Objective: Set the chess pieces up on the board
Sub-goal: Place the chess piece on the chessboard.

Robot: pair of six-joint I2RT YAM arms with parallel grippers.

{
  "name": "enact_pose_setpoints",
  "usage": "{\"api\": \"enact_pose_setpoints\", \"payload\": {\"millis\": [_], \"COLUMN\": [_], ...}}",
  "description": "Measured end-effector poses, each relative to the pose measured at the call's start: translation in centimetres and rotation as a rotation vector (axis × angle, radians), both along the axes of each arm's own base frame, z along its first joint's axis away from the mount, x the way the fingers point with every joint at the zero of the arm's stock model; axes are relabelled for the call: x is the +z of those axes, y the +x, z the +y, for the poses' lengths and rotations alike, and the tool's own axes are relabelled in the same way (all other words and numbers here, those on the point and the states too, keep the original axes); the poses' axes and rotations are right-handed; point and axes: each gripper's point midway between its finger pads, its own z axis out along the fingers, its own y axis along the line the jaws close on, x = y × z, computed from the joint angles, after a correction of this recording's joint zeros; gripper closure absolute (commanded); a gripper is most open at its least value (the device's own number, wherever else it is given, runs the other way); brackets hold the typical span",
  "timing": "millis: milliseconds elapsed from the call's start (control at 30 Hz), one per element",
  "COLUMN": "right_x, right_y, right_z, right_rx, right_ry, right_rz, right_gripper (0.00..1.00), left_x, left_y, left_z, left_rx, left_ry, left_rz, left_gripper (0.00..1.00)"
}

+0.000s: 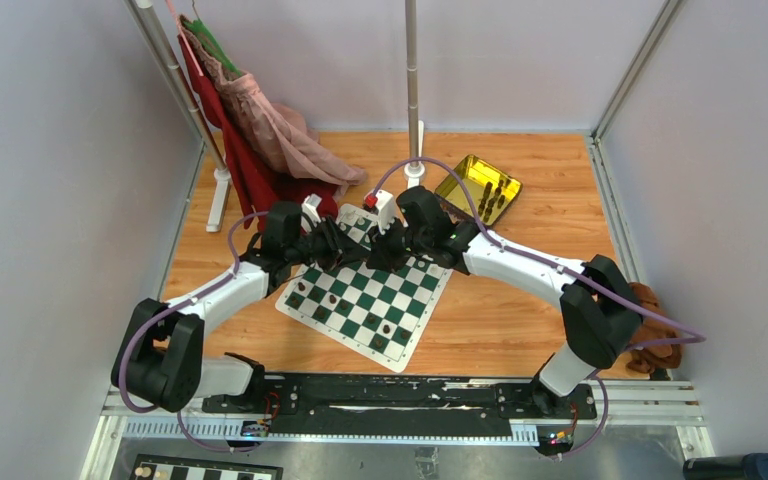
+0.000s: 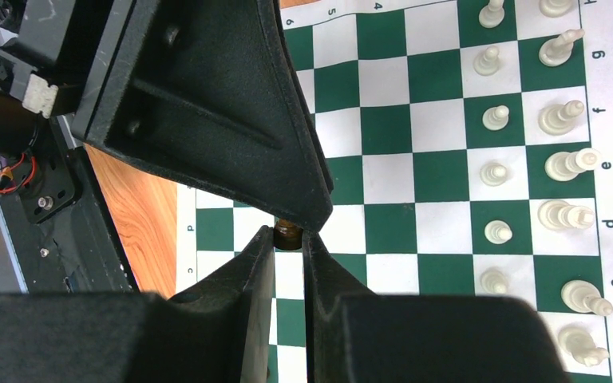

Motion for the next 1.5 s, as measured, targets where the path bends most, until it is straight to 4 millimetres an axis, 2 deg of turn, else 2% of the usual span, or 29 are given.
{"api": "enact_pose_setpoints", "payload": {"millis": [333, 567, 733, 1133, 1300, 1500], "right_x": [0.1, 0.4, 0.7, 1.2, 1.3, 1.3], "right_y": [0.1, 0.3, 0.6, 0.4, 0.2, 0.8], "right_z": [0.0, 0.2, 0.4, -0.3, -0.6, -1.0], "right_rx": [0.0, -0.004, -0.01, -0.028, -0.047, -0.108], "right_ry": [0.003, 0.014, 0.024, 0.035, 0.071, 0.144], "right_rz": [-0.003, -0.018, -0.034, -0.057, -0.06, -0.042], "right_gripper": [1.0, 0.78, 0.71, 0.63, 0.57, 0.56], "left_x": [0.0, 0.2, 0.5, 1.0, 2.2, 3.7], "left_y": [-0.1, 0.2, 0.6, 2.3, 3.4, 4.5], "left_z": [0.1, 0.5, 0.8, 1.3, 1.4, 1.3], "left_rx": [0.004, 0.021, 0.048, 0.151, 0.208, 0.257], "left_ry": [-0.011, -0.026, -0.055, -0.123, -0.192, -0.279], "left_rz": [0.012, 0.021, 0.044, 0.114, 0.136, 0.159], "left_gripper": [0.82, 0.85, 0.86, 0.89, 0.89, 0.9]}}
